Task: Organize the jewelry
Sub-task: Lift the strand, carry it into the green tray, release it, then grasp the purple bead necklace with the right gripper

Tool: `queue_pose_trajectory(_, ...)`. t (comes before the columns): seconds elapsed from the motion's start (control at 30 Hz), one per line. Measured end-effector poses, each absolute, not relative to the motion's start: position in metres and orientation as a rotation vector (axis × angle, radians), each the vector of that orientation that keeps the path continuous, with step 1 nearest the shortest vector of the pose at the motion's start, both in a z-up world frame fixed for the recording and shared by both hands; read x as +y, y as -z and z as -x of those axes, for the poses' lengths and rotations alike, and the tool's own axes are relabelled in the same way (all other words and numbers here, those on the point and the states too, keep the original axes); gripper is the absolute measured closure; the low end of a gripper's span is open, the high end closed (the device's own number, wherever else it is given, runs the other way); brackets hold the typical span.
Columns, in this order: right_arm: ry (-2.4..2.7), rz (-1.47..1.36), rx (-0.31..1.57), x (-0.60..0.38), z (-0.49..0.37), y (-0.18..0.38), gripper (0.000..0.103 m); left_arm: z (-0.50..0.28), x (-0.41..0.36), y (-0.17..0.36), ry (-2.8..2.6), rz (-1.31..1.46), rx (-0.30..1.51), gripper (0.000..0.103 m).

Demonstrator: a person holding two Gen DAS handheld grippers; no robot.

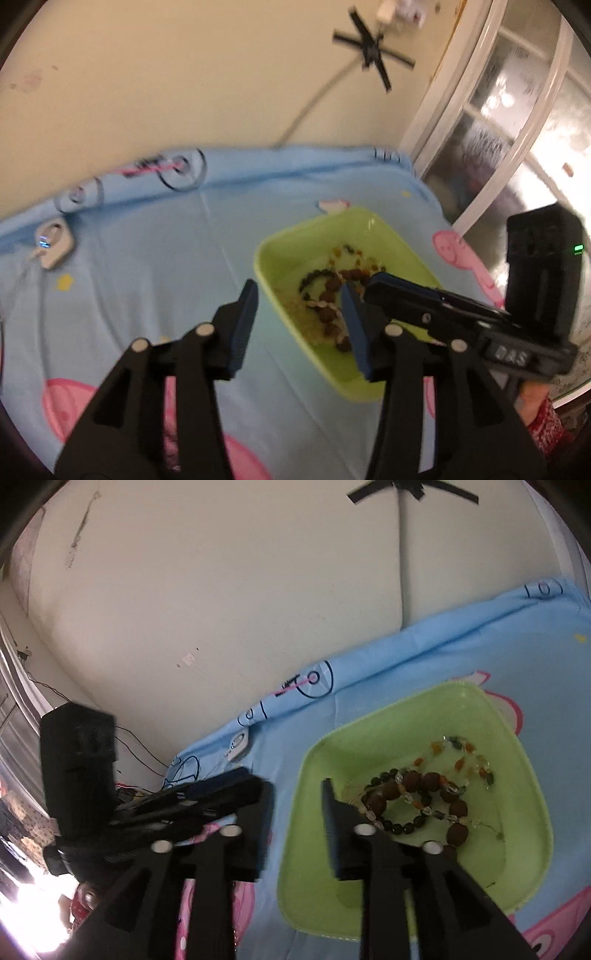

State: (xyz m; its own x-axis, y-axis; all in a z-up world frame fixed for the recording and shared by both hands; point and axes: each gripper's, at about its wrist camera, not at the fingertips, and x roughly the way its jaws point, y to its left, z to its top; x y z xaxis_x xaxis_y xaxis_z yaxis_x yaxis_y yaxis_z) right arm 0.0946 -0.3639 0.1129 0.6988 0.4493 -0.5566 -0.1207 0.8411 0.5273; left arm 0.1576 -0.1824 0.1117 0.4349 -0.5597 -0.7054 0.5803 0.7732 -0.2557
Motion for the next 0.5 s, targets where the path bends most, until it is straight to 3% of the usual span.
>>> queue_pose_trajectory(0.27, -0.413, -0.437, 0.711, -0.333, -0.077, -0.136, 0.092, -0.126, -0.067, -0.150, 0.576, 0.086, 0.703, 0.058)
queue_pose_trajectory(0.5, -0.549, -0.300, 0.805, -0.262, -0.067, -0.119, 0.092, -0.095, 0.024, -0.106, 0.366, 0.110, 0.729, 0.058)
